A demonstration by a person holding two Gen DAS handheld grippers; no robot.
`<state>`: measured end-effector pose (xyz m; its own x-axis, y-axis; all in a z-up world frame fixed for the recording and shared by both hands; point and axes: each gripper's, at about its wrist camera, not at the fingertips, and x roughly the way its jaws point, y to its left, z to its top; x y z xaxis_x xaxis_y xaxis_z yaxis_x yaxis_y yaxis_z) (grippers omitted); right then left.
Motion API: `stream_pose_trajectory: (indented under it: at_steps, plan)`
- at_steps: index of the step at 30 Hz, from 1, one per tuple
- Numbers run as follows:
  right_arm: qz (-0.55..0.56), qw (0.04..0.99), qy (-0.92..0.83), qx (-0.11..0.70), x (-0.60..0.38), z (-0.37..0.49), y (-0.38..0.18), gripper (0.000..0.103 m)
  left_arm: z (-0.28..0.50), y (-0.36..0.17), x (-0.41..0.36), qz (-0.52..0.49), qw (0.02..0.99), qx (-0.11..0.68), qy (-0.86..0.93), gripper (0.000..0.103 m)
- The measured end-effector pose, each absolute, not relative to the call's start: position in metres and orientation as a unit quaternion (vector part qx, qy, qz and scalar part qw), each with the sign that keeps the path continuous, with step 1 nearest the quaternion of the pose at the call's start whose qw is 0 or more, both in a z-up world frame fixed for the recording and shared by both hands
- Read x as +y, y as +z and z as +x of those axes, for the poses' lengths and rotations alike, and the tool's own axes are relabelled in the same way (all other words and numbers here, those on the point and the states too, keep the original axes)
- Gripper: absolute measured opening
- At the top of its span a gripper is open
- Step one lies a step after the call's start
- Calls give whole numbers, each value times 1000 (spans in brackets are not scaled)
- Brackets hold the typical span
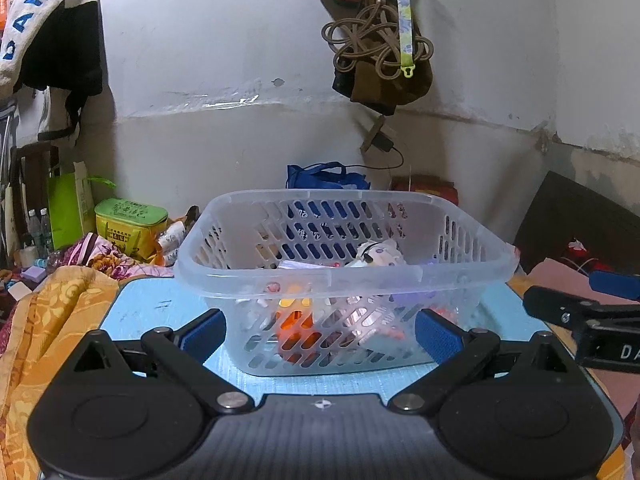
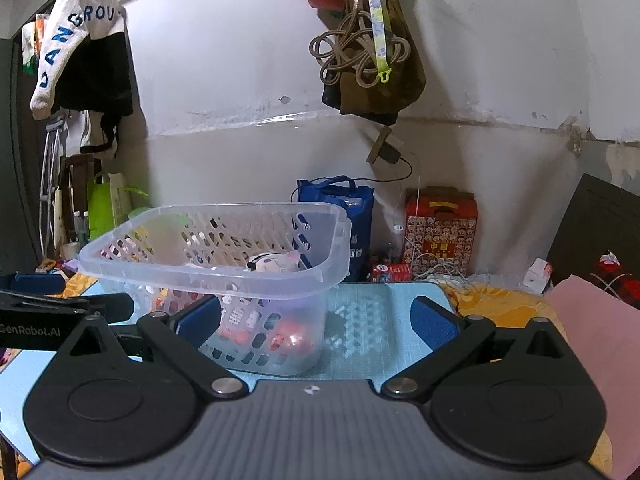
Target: Organize objects
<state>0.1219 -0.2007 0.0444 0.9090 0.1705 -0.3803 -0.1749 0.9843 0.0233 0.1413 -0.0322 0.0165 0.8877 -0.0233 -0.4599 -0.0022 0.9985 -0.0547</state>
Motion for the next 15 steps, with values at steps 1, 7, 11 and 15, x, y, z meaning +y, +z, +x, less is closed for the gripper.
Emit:
stream_pose_trajectory:
  at_steps: [1, 7, 11, 15]
  plan:
    - [-3, 977, 89, 194, -201, 122, 45, 103, 141, 16, -32, -28, 971, 237, -4, 102]
    - [-2, 977, 90, 192, -200, 121, 45, 103, 141, 16, -28, -33, 971, 237, -3, 102]
    - [-2, 977, 93, 191, -198, 120, 46, 103, 141, 17, -27, -34, 971, 236, -2, 102]
    - [-4, 977, 95, 189, -197, 119, 46, 103, 141, 18, -26, -34, 971, 235, -1, 102]
